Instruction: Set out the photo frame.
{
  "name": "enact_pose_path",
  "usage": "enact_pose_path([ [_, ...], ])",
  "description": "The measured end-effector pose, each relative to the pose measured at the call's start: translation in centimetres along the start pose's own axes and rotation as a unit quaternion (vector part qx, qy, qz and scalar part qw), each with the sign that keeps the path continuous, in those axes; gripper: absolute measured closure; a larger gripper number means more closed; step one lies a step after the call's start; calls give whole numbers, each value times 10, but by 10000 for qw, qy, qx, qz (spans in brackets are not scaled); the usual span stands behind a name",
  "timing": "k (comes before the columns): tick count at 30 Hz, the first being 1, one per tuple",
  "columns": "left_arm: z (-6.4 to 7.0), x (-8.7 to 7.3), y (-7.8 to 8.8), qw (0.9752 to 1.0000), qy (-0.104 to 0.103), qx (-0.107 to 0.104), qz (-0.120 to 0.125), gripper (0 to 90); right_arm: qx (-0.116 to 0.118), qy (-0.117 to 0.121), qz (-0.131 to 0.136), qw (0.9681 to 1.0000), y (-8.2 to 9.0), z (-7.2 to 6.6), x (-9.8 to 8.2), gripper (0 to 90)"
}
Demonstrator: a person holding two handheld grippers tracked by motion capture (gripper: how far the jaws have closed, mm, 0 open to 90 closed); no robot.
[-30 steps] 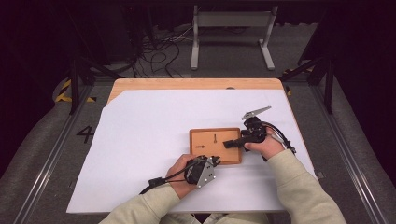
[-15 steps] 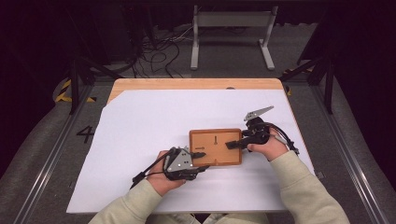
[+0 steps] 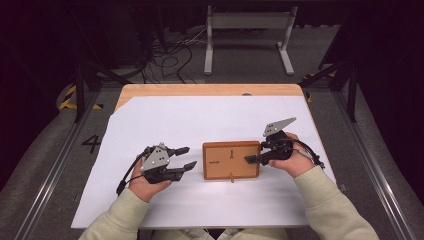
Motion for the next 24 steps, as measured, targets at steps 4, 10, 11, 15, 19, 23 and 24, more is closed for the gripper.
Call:
enact_pose_path([
  [4, -4, -2, 1, 10000, 56, 61, -29, 472, -96, 297, -39, 9995, 5, -8, -2, 512],
  [10, -7, -6, 1, 9999, 106, 99, -77, 470, -238, 750, -145, 9968, 12, -20, -6, 552],
  [11, -9, -7, 0, 9999, 91, 121, -81, 469, -256, 815, -170, 9962, 13, -22, -7, 560],
  [15, -18, -12, 3, 9994, 245, 197, -110, 469, -348, 1022, -257, 9938, 17, -31, -10, 589],
  [19, -24, -15, 5, 9990, 356, 251, -87, 471, -371, 1158, -286, 9922, 19, -39, -13, 613],
  [23, -25, -16, 5, 9988, 398, 250, -99, 472, -352, 1179, -223, 9921, 21, -44, -18, 613],
  [24, -24, -16, 4, 9989, 391, 239, -124, 471, -352, 1186, -212, 9921, 21, -45, -18, 609],
])
Point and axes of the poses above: each handheld gripper's, and its own axes: y roughly backward along the jaws, x roughly out of its top, z roughly to its right, the point moved 4 cm from there along -y, roughly forward along the jaws, and after that the axes turned 6 degrees about -z, right-handed, at the moved point
